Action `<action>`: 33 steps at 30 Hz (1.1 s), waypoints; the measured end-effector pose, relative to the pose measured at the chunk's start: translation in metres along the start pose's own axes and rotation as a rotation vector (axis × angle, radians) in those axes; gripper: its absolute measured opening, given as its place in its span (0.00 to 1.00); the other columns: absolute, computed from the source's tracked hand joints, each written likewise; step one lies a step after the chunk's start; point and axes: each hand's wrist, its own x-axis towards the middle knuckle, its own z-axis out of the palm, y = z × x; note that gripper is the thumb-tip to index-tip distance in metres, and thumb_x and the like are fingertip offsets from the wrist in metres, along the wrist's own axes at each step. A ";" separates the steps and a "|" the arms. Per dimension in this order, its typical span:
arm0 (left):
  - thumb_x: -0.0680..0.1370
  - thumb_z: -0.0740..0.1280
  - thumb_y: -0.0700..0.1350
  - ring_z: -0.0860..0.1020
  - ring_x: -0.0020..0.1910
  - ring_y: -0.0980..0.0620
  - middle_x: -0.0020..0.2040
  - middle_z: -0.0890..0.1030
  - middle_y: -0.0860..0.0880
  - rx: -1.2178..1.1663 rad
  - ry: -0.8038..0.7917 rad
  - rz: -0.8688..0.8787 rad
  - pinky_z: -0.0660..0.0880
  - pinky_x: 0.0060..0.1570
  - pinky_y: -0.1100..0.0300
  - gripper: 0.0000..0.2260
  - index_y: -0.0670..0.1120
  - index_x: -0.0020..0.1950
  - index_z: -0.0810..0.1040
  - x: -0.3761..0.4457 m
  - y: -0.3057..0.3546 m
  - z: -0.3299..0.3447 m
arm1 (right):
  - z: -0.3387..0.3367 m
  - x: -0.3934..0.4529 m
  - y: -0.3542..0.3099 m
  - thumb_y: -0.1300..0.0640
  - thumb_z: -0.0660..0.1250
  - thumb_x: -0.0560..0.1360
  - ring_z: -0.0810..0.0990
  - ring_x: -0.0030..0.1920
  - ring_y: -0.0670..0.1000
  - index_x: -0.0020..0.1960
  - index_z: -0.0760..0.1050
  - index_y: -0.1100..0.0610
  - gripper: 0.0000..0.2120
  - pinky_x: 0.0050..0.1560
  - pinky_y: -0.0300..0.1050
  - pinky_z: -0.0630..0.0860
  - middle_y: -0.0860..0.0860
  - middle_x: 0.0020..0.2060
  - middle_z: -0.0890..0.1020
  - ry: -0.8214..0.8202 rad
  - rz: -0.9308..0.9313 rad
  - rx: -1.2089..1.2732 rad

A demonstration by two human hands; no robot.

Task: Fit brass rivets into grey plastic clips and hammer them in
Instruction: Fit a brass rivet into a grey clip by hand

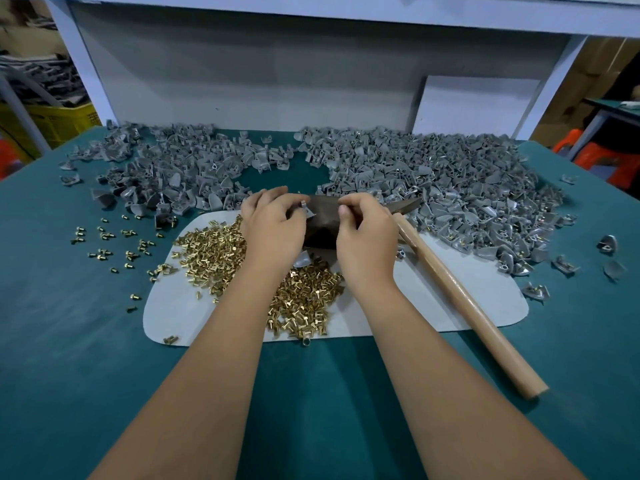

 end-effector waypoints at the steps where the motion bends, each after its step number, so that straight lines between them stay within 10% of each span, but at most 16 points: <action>1: 0.80 0.63 0.46 0.57 0.72 0.48 0.70 0.72 0.52 -0.007 -0.001 0.004 0.53 0.72 0.52 0.11 0.53 0.59 0.82 -0.001 0.000 0.000 | 0.000 0.000 0.000 0.62 0.65 0.77 0.76 0.49 0.51 0.47 0.78 0.55 0.05 0.55 0.57 0.72 0.42 0.40 0.76 0.000 -0.007 0.004; 9: 0.77 0.66 0.47 0.60 0.69 0.48 0.65 0.76 0.52 -0.077 0.011 -0.020 0.57 0.70 0.51 0.06 0.54 0.52 0.81 -0.003 0.002 -0.001 | 0.001 0.001 0.003 0.58 0.67 0.76 0.75 0.50 0.51 0.45 0.78 0.53 0.02 0.56 0.55 0.70 0.44 0.42 0.79 -0.025 -0.036 -0.033; 14: 0.75 0.68 0.47 0.60 0.70 0.47 0.65 0.74 0.52 -0.028 -0.014 -0.026 0.55 0.66 0.58 0.03 0.56 0.45 0.78 -0.002 0.000 0.000 | 0.009 0.009 -0.001 0.54 0.67 0.75 0.72 0.52 0.46 0.41 0.75 0.45 0.06 0.45 0.44 0.52 0.39 0.42 0.76 -0.100 -0.035 -0.163; 33: 0.75 0.70 0.49 0.61 0.68 0.46 0.63 0.74 0.52 -0.050 -0.016 -0.005 0.56 0.60 0.61 0.03 0.58 0.44 0.81 -0.002 -0.002 0.001 | 0.006 0.029 -0.008 0.55 0.66 0.76 0.74 0.50 0.47 0.38 0.72 0.45 0.10 0.49 0.47 0.54 0.42 0.44 0.78 -0.245 -0.178 -0.473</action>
